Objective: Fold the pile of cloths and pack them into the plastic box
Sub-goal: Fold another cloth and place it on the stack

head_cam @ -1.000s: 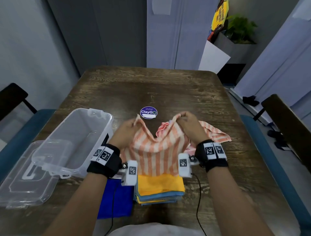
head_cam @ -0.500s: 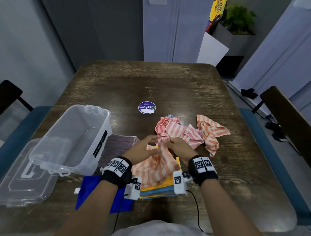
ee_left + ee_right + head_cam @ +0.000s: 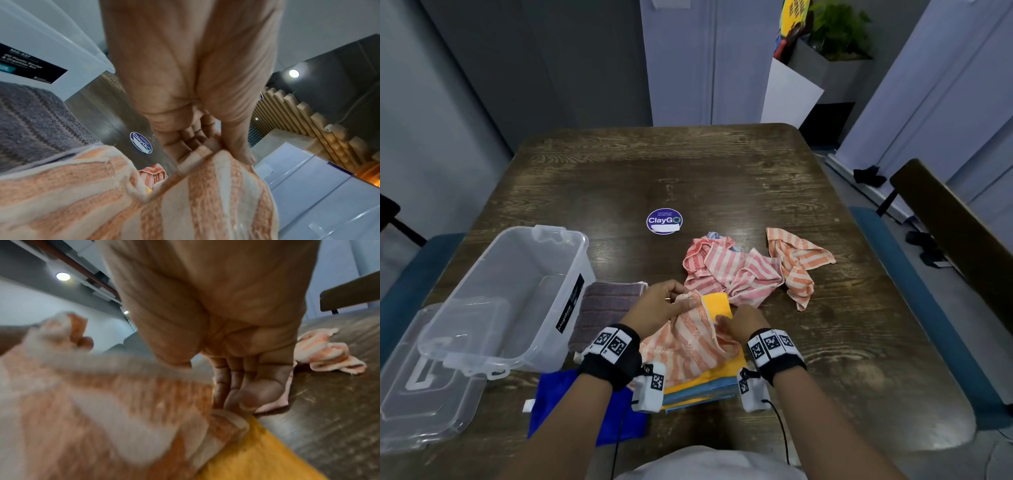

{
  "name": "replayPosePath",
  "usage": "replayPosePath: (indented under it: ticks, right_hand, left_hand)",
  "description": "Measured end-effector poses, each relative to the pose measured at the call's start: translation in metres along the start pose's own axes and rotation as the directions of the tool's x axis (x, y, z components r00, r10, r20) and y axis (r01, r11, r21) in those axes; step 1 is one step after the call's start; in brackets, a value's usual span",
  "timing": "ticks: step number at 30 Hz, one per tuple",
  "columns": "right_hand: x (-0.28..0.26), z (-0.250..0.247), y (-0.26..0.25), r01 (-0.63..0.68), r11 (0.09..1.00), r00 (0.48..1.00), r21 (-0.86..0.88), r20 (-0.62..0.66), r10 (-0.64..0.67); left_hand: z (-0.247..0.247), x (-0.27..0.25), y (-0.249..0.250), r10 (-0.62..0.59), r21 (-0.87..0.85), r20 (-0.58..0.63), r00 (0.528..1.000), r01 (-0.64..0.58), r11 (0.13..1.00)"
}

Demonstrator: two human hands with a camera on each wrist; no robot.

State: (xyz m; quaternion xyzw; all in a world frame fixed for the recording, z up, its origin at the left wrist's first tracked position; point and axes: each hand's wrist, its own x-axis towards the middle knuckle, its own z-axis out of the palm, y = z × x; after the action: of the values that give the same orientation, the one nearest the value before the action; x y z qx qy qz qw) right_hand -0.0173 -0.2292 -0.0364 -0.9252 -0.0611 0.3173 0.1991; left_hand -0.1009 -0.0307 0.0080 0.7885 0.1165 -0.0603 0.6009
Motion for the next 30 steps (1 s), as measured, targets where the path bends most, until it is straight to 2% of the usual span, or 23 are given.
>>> replayPosePath:
  ticks: [2,4,8,10,13,17,21,25,28,30]
  right_hand:
    - [0.003,0.011,0.003,-0.029,0.999,0.999,0.018,0.031,0.028]
    - [0.005,0.016,0.006,-0.006,0.999,1.0,0.053,0.004,0.005]
    - [-0.002,0.014,0.003,0.157,0.973,0.985,0.168,-0.094,-0.143]
    - [-0.008,0.009,-0.003,0.268,0.927,0.957,0.264,-0.187,-0.223]
    - [-0.018,-0.003,-0.018,0.39,0.786,0.919,0.479,-0.248,-0.306]
    - [-0.017,-0.018,-0.034,0.51,0.68,0.86,0.526,-0.318,-0.399]
    - [-0.022,-0.031,-0.045,0.536,0.623,0.844,0.569,-0.351,-0.405]
    - [-0.024,-0.038,-0.048,0.569,0.566,0.822,0.597,-0.38,-0.425]
    - [-0.023,-0.039,-0.049,0.573,0.561,0.819,0.598,-0.39,-0.421]
    - [-0.022,-0.039,-0.05,0.576,0.57,0.817,0.586,-0.398,-0.416]
  left_hand:
    - [0.001,-0.001,0.004,-0.001,-0.062,-0.012,1.0,0.0,0.998]
    - [0.001,-0.001,0.008,-0.003,-0.099,-0.031,1.0,0.0,0.995]
    - [-0.004,-0.001,0.013,0.038,-0.12,-0.038,0.999,-0.043,0.992]
    - [-0.006,-0.001,0.016,0.049,-0.123,-0.024,0.999,-0.051,0.991]
    - [-0.008,0.0,0.02,0.062,-0.146,-0.011,0.998,-0.062,0.987]
    - [-0.009,0.006,0.025,0.082,-0.093,-0.059,0.995,-0.088,0.992]
    - [-0.013,0.012,0.023,0.174,-0.033,-0.089,0.981,-0.177,0.984]
    - [-0.018,0.013,0.022,0.219,0.116,-0.054,0.974,-0.212,0.97]
    - [-0.018,0.007,0.029,0.247,0.243,-0.029,0.969,-0.232,0.942]
    - [-0.019,0.004,0.034,0.241,0.211,-0.021,0.97,-0.231,0.95]
